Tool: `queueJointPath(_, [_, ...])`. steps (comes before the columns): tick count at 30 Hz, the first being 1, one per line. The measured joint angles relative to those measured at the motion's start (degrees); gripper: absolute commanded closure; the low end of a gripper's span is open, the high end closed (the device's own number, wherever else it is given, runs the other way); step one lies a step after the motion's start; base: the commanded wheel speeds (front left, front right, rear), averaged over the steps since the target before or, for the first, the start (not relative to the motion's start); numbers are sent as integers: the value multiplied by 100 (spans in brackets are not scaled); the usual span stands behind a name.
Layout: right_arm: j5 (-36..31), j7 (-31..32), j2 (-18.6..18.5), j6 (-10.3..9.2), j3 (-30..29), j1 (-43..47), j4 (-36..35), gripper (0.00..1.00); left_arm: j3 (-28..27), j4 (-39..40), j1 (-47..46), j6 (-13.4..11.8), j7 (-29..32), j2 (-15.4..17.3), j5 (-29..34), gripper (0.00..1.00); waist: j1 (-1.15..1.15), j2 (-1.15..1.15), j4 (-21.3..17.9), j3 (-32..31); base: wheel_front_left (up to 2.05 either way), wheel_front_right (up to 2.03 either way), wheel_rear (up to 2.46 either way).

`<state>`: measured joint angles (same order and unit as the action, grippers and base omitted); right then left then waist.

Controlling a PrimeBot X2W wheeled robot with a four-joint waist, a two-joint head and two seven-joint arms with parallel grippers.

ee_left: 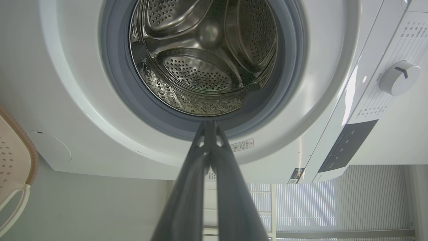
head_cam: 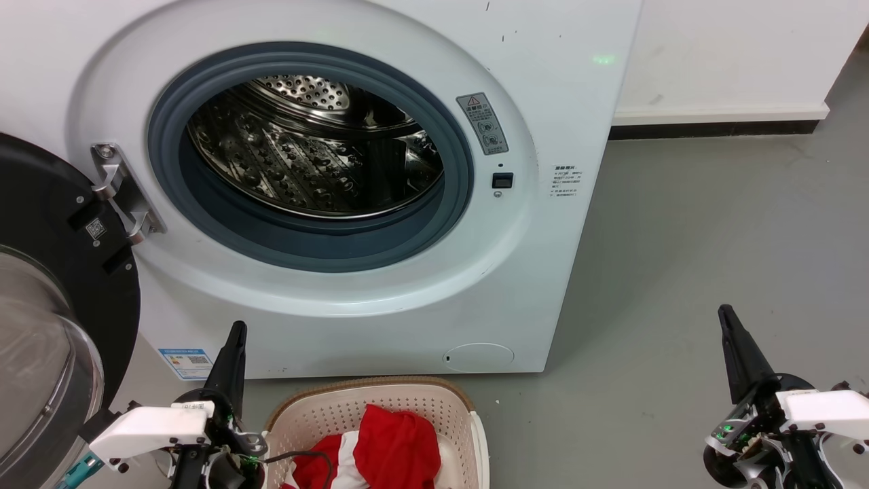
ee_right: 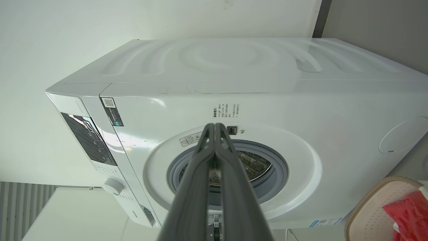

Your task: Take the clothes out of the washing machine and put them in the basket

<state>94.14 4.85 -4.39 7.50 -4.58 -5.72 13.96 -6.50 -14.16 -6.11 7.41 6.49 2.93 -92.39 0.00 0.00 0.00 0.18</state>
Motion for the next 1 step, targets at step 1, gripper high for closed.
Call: queueJointPath(1, [-1, 0, 1, 0, -2, 0, 0, 100, 0, 0, 0, 0, 0, 0, 0, 100, 0, 0, 0, 0, 0, 0, 0])
